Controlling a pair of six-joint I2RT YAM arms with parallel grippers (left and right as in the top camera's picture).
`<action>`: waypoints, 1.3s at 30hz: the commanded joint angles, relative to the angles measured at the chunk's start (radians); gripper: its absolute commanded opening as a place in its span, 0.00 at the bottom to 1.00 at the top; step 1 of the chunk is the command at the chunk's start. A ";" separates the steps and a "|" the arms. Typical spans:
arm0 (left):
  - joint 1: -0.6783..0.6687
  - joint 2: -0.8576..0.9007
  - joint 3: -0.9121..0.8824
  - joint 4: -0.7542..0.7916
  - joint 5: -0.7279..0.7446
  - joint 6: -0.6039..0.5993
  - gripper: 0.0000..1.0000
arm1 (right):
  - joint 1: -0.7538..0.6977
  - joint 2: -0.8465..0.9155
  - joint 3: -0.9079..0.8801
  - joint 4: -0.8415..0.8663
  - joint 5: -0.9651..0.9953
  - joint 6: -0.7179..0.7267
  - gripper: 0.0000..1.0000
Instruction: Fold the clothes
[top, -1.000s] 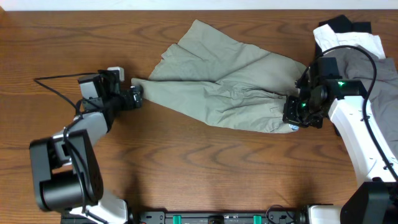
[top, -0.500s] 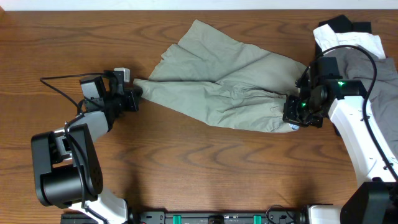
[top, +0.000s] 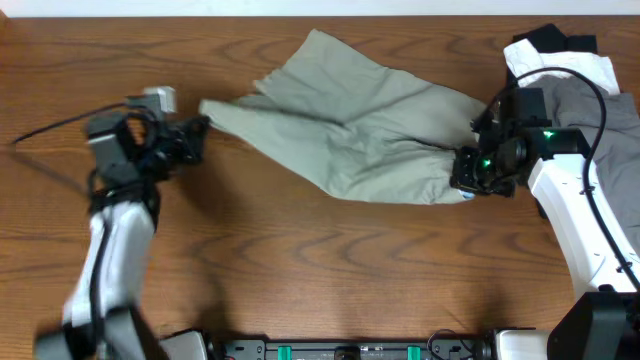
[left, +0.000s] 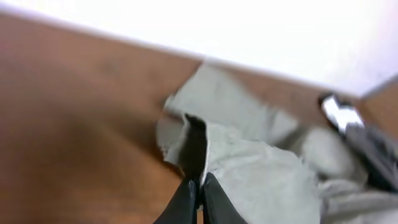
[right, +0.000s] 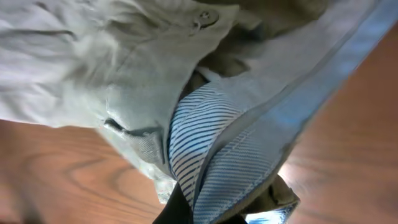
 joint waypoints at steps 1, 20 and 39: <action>0.027 -0.151 0.022 -0.017 -0.068 -0.070 0.06 | -0.014 -0.002 0.003 0.018 -0.081 -0.056 0.01; 0.011 -0.213 0.022 -0.636 -0.477 -0.037 0.06 | -0.053 -0.002 0.003 -0.222 0.454 0.094 0.01; -0.256 -0.080 0.023 -0.385 -0.476 0.028 0.33 | -0.053 -0.002 0.003 -0.221 0.443 0.094 0.10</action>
